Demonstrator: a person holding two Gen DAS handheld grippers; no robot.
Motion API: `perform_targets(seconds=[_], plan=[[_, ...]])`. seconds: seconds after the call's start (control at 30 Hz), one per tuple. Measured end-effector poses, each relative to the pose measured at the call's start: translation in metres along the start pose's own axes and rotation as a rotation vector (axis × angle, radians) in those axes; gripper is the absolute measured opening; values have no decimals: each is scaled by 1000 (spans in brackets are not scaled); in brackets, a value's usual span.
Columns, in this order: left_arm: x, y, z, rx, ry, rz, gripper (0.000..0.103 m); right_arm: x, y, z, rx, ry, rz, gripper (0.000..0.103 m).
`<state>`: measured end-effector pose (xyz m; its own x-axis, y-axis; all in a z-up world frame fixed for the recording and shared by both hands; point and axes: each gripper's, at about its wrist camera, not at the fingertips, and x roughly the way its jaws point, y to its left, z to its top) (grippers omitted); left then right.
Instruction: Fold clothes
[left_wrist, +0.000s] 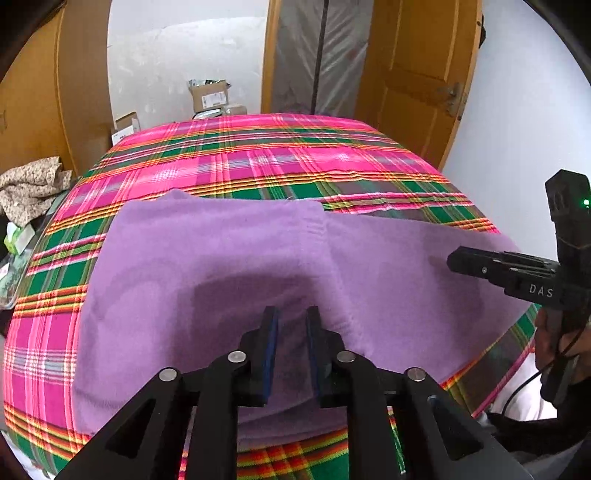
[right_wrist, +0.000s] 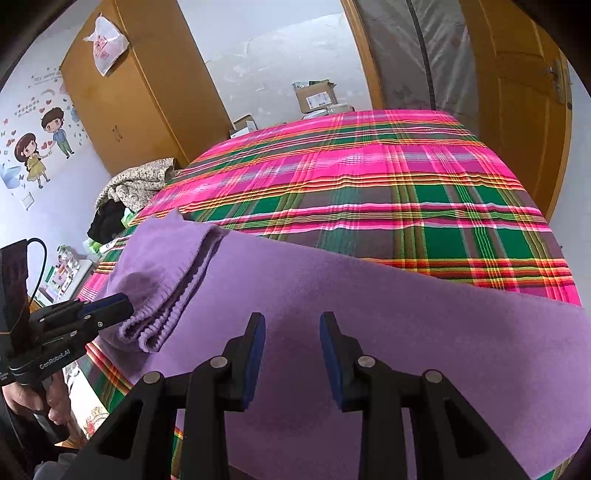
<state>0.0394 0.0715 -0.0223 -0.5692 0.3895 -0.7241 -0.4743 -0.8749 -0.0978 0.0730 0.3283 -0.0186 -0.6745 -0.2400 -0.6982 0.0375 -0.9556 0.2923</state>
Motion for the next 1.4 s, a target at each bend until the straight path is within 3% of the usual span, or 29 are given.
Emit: perform_targets(seconds=[0.17, 0.43, 0.77, 1.0, 1.2, 1.4], plan=[[6, -2, 3, -1, 0, -12, 17, -11, -19, -1, 33, -24, 10, 31], [10, -6, 6, 6, -4, -46, 17, -49, -79, -18, 193, -95, -85, 32], [11, -31, 9, 53, -6, -119, 17, -109, -139, -49, 365, -182, -216, 42], [14, -48, 8, 86, 1, -159, 17, -143, -179, -88, 550, -234, -231, 50], [15, -60, 6, 107, 11, -180, 17, -146, -214, -124, 779, -202, -99, 54], [17, -63, 4, 109, 22, -179, 17, -122, -241, -137, 935, -176, 56, 58]])
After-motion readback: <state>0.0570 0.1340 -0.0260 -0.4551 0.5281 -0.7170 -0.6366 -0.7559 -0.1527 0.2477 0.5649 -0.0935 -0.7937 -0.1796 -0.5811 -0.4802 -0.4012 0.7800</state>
